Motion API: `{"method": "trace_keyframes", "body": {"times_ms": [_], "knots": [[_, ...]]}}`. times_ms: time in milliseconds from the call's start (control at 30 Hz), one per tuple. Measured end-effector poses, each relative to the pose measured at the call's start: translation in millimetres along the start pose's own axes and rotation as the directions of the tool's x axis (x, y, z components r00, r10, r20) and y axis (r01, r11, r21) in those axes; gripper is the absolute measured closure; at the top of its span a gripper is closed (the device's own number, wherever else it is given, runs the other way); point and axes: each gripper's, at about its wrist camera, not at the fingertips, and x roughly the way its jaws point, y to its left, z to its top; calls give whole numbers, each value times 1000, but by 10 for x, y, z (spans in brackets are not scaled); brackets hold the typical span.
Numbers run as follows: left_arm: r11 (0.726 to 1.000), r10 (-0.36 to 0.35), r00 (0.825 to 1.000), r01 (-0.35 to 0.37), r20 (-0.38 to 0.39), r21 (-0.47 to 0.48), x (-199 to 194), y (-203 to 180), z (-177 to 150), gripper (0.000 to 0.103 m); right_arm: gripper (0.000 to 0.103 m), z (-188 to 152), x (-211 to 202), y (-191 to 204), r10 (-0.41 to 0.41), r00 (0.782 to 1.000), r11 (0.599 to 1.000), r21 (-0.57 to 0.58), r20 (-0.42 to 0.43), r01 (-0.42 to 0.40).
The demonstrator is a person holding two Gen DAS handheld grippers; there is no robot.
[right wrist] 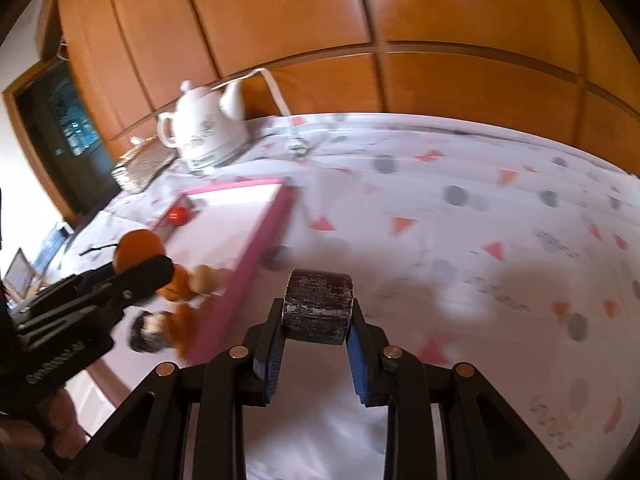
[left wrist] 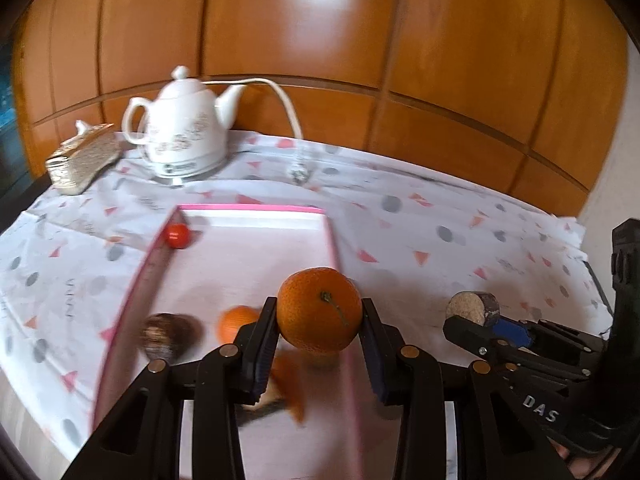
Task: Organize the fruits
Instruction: 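Open the left tool to release the orange while the right tool drops the slice into the tray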
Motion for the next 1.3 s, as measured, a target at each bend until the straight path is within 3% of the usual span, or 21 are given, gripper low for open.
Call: {"method": "trace_keyframes", "body": {"times_ms": [333, 400, 567, 667, 700, 900, 1300], "knots": [[988, 122, 993, -122, 0, -100, 6, 610, 52, 62, 74, 163, 406, 701, 92, 993, 988, -117, -73, -100], [984, 143, 990, -141, 9, -109, -18, 657, 49, 51, 74, 181, 478, 770, 109, 989, 986, -113, -100, -120], [980, 171, 985, -165, 39, -114, -147, 719, 46, 44, 69, 180, 479, 914, 143, 985, 982, -111, -95, -154], [978, 172, 984, -165, 49, -125, -231, 732, 36, 37, 69, 143, 378, 954, 122, 990, 984, -125, -65, -129], [979, 169, 984, -162, 50, -126, -254, 732, 31, 31, 69, 121, 324, 960, 97, 994, 986, -129, -44, -102], [977, 181, 980, -171, 76, -130, -433, 680, -19, 19, 65, -7, 82, 958, -45, 998, 992, -118, 46, 50], [977, 191, 977, -179, 99, -114, -675, 549, -141, 9, 65, -228, -81, 962, -124, 990, 987, -95, 67, 130]]}}
